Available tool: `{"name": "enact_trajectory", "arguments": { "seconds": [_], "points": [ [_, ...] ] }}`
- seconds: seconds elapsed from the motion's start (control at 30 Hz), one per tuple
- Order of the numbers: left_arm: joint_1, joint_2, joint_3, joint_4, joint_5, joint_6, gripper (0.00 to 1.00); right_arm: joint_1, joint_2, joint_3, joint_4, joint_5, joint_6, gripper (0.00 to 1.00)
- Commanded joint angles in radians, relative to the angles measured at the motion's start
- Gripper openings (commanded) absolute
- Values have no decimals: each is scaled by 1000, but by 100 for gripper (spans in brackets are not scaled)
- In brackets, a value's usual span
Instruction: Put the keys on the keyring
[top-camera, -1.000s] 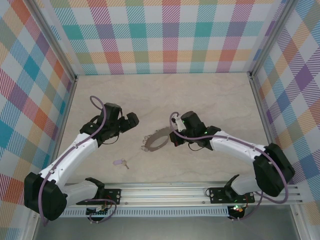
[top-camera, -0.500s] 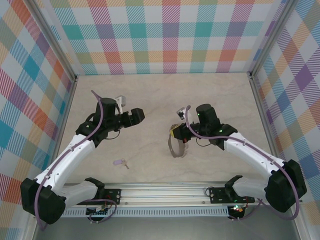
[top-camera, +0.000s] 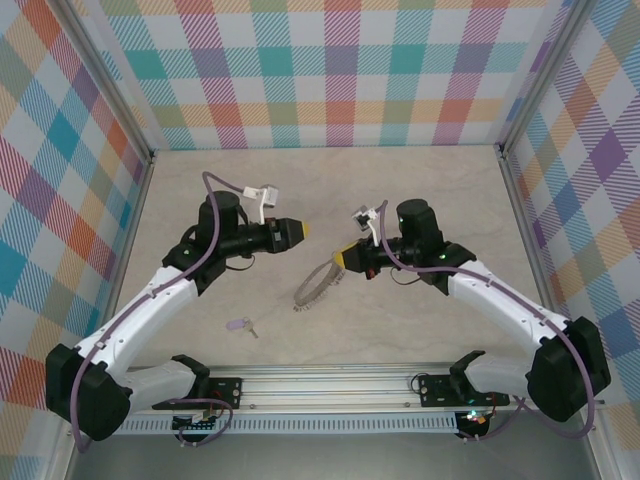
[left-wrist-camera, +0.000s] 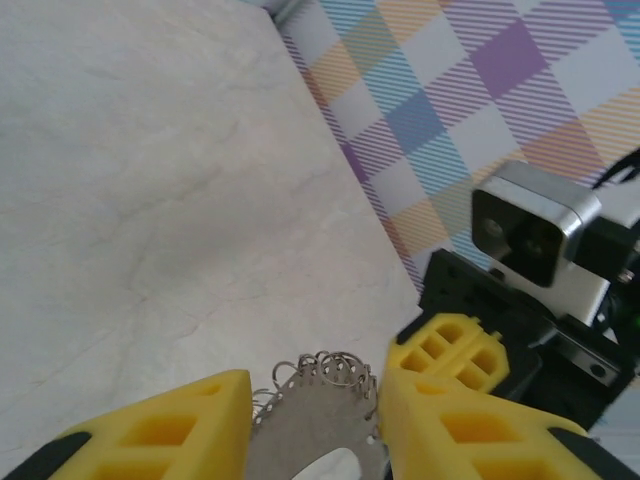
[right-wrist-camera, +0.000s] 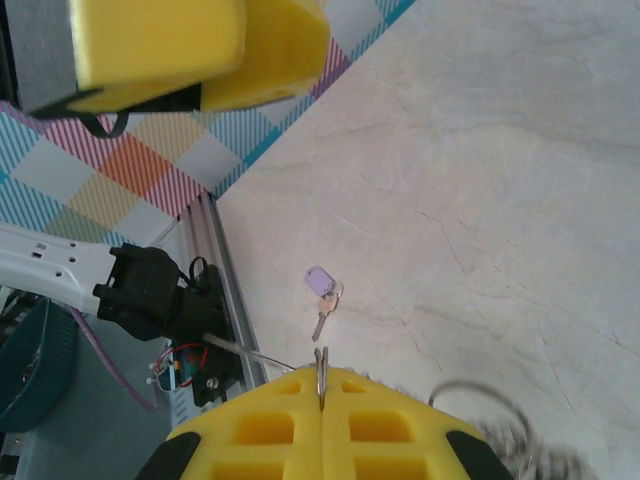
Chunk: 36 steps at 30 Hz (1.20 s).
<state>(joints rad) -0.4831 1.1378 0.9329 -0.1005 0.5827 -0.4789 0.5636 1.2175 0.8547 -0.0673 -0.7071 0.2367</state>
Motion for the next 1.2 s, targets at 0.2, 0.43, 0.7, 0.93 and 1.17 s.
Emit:
{"name": "enact_trajectory", "arguments": {
  "seconds": [0.2, 0.43, 0.7, 0.93, 1.17],
  "points": [
    [-34, 8, -56, 141, 125, 17, 33, -7, 27, 19, 178, -116, 89, 0],
    [-41, 15, -79, 201, 176, 13, 30, -11, 25, 21, 225, -138, 125, 0],
    [-54, 12, -83, 242, 216, 4, 26, -16, 24, 29, 279, -155, 169, 0],
    [-69, 8, -77, 258, 232, 3, 24, -21, 24, 31, 324, -177, 205, 0],
    [-79, 17, -71, 274, 232, 0, 23, -23, 19, 31, 351, -195, 224, 0]
  ]
}}
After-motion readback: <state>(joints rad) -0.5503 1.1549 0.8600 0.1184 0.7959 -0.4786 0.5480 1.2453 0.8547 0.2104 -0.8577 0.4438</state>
